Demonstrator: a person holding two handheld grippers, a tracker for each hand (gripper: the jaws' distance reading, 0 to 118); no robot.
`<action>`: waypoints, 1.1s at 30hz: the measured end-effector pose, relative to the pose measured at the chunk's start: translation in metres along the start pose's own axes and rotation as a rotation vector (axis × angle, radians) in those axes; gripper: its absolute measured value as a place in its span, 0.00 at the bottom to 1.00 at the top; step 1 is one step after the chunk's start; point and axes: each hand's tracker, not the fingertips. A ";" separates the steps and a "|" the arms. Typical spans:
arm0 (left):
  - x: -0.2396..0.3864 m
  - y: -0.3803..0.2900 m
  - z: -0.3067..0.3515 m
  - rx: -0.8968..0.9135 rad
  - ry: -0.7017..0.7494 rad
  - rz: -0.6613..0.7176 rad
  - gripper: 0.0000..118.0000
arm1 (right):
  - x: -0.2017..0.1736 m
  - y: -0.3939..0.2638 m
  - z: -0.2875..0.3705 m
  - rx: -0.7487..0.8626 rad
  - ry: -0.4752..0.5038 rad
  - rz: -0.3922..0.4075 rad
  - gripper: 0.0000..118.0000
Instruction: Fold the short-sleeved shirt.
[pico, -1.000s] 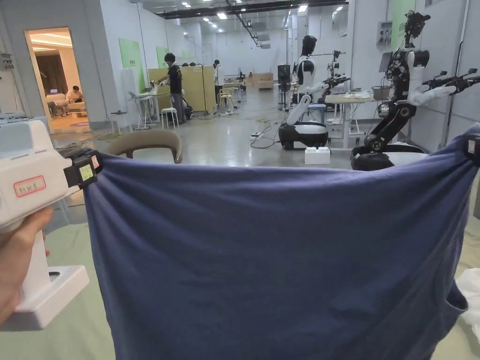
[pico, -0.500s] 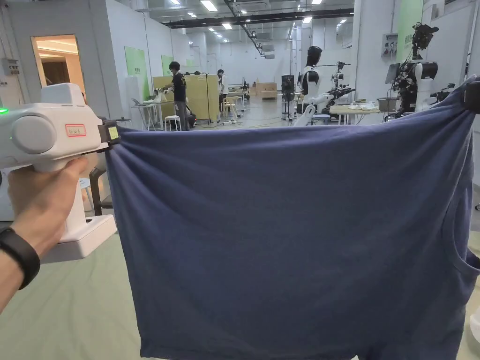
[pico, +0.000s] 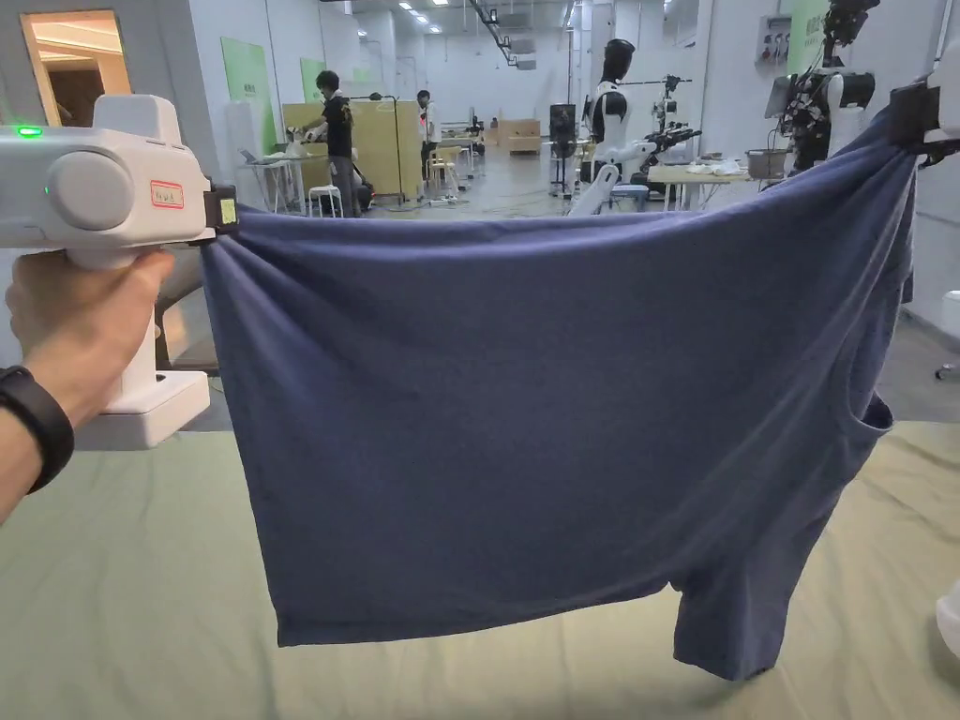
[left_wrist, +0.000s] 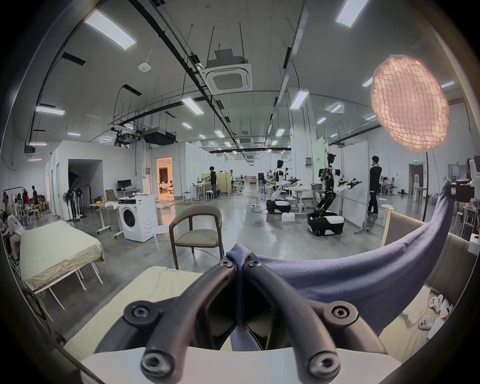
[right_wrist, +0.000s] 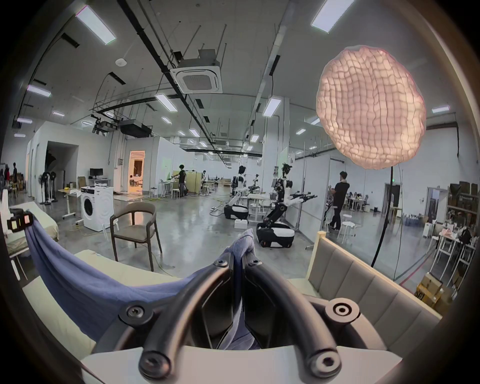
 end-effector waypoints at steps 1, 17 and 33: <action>0.001 -0.014 -0.004 -0.025 -0.004 -0.003 0.00 | -0.001 -0.012 -0.002 -0.017 0.011 -0.007 0.02; -0.001 -0.268 0.113 -0.295 -0.136 0.189 0.00 | 0.007 -0.258 0.102 -0.273 0.187 -0.165 0.02; -0.028 -0.442 0.325 -0.535 -0.196 0.272 0.00 | 0.051 -0.495 0.350 -0.582 0.067 -0.405 0.02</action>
